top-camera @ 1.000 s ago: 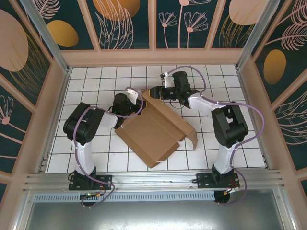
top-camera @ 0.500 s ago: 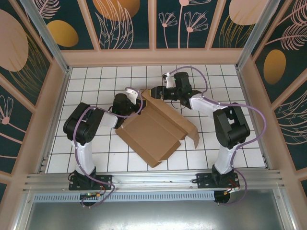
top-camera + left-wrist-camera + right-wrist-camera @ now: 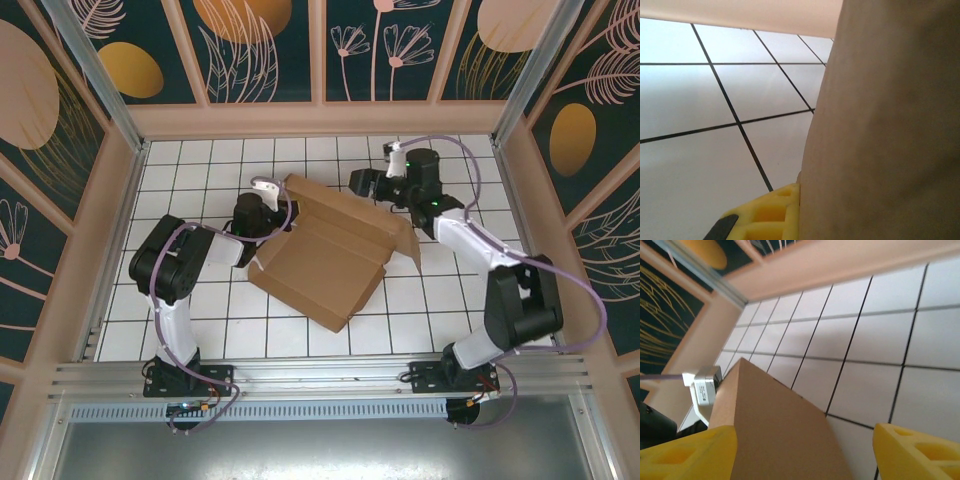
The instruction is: Fold the paper box
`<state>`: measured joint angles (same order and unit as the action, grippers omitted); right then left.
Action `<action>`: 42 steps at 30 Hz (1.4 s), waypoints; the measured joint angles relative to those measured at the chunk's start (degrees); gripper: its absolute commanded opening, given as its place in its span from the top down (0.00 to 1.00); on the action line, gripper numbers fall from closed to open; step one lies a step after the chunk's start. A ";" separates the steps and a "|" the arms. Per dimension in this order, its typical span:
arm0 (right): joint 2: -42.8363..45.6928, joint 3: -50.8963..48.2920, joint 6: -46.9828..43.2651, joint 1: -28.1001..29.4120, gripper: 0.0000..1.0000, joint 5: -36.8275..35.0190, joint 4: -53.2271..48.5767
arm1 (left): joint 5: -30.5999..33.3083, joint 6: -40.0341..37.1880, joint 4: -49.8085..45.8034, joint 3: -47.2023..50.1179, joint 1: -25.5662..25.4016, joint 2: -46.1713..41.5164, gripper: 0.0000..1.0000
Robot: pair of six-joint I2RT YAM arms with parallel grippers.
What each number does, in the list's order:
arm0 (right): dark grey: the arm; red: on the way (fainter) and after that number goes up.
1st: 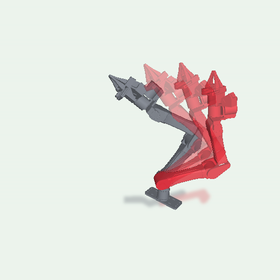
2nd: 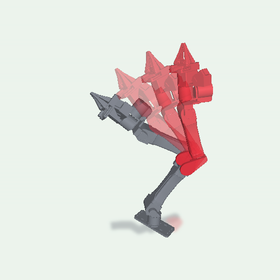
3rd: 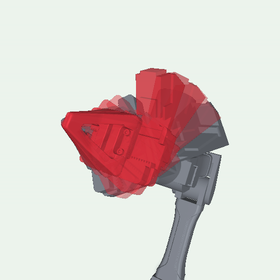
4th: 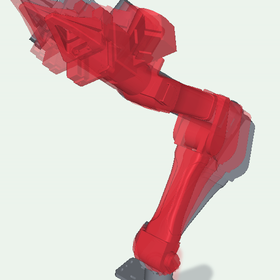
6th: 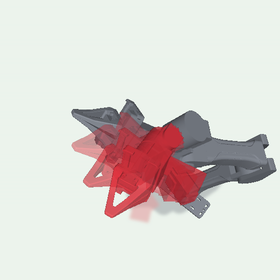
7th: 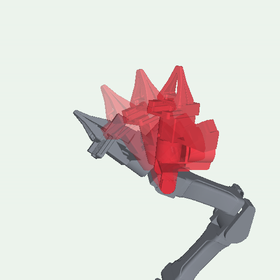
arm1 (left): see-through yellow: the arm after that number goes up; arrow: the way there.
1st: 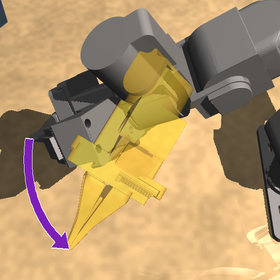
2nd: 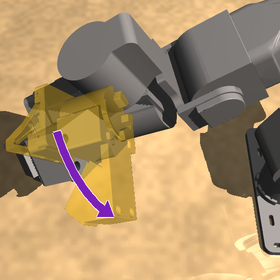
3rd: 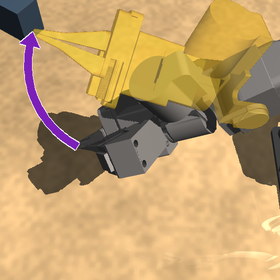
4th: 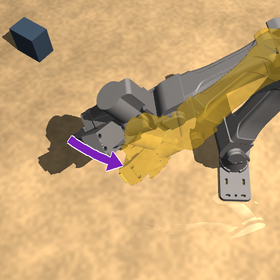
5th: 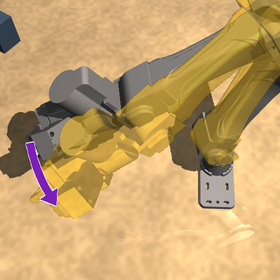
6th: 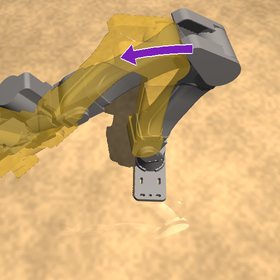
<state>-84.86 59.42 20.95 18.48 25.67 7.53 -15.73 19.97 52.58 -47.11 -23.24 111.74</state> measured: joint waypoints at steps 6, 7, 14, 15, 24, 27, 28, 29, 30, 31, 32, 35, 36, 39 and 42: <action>12.92 -6.51 1.42 -5.92 0.29 -4.81 2.14 | 1.31 4.79 1.25 -0.66 0.00 -0.15 1.00; 15.39 -8.11 2.03 -7.78 0.29 -5.42 2.54 | 1.68 6.29 1.44 -0.87 0.13 -0.15 1.00; 25.92 -17.81 9.11 -23.41 0.33 -5.79 3.91 | 0.55 21.00 8.81 -2.89 2.86 2.14 1.00; 26.64 -19.28 10.10 -24.44 0.33 -5.38 4.07 | 0.11 22.91 10.03 -3.23 3.17 2.82 1.00; 26.21 -28.55 18.73 -24.17 0.34 4.28 13.00 | -2.64 32.17 14.99 -4.48 3.52 4.35 1.00; 24.00 -28.63 20.39 -20.72 0.35 7.13 17.75 | -3.32 33.73 15.96 -4.66 3.52 4.35 1.00; 23.43 -28.63 20.87 -19.34 0.35 7.89 19.19 | -3.34 34.25 16.46 -4.66 3.52 4.35 1.00; 22.91 -28.61 21.31 -17.94 0.35 8.70 20.50 | -3.37 34.67 16.94 -4.66 3.52 4.35 1.00; 22.49 -28.57 21.64 -16.70 0.35 9.05 21.51 | -3.34 34.82 17.27 -4.66 3.54 4.35 1.00; 22.05 -28.50 21.94 -15.43 0.35 9.33 22.56 | -3.32 35.01 17.57 -4.66 3.54 4.35 1.00; 21.55 -28.35 22.71 -14.16 0.36 9.44 23.80 | -3.32 35.21 17.77 -4.66 3.54 4.35 1.00; 19.52 -28.00 25.66 -11.04 0.39 9.86 28.85 | -3.32 35.26 17.92 -4.66 3.54 4.35 1.00; 18.80 -27.98 26.67 -10.19 0.39 9.90 30.71 | -3.32 35.26 17.94 -4.66 3.54 4.35 1.00; 16.68 -27.98 29.86 -7.15 0.39 9.84 36.20 | -3.32 35.28 17.94 -4.66 3.52 4.35 1.00; 16.17 -27.98 31.74 -4.79 0.39 9.73 39.28 | -3.32 35.26 17.97 -4.66 3.54 4.37 1.00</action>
<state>-68.69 31.44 52.69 13.69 35.40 46.81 -19.05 55.22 70.54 -51.77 -19.70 116.11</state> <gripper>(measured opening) 0.612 0.059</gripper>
